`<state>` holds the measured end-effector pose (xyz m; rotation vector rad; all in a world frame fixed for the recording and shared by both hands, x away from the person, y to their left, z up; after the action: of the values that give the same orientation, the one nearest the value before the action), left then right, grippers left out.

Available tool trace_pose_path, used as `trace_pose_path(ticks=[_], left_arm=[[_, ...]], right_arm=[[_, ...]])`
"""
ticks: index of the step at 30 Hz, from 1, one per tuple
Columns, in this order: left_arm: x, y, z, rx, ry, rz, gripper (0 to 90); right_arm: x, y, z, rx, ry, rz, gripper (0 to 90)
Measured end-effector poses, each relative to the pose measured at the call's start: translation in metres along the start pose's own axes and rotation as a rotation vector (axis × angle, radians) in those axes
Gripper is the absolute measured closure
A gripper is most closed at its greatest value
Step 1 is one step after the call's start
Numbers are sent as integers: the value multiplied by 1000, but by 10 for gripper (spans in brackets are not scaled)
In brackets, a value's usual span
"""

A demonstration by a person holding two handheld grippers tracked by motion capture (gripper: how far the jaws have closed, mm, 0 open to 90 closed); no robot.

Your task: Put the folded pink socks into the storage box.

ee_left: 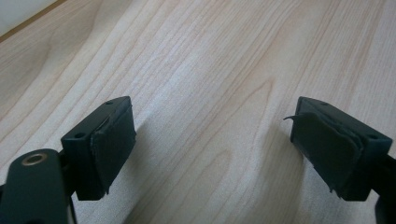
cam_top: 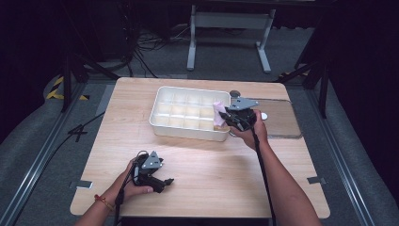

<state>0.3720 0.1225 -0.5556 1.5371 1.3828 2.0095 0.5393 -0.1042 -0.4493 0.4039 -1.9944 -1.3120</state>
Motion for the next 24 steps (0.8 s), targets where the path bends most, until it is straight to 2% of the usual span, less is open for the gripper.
trace_pose_path(ticks=[8, 11, 15, 21, 24], left_arm=[[0, 0, 0, 0, 0, 0, 141], [0, 0, 0, 3, 0, 0, 141], [0, 0, 0, 2, -1, 0, 140], [0, 0, 0, 2, -1, 0, 140], [0, 0, 0, 2, -1, -1, 140]], right_arm=[[2, -13, -1, -7, 3, 16, 723], [4, -16, 2, -18, 27, 14, 720], [5, -18, 4, -9, 52, 19, 718], [6, -19, 5, -20, 80, 39, 713], [5, -20, 5, -14, 79, 52, 711]])
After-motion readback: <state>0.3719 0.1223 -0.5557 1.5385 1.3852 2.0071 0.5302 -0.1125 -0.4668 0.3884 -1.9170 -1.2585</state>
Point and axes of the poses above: each handheld gripper's, and its own axes: x roughly backward along the jaws, y roughly out of its top, z roughly to its left, the point moved 10 cm from there along -x, roughly forward along the jaws, and after that the axes turned 9 degrees about -z, right-handed, at the moved point
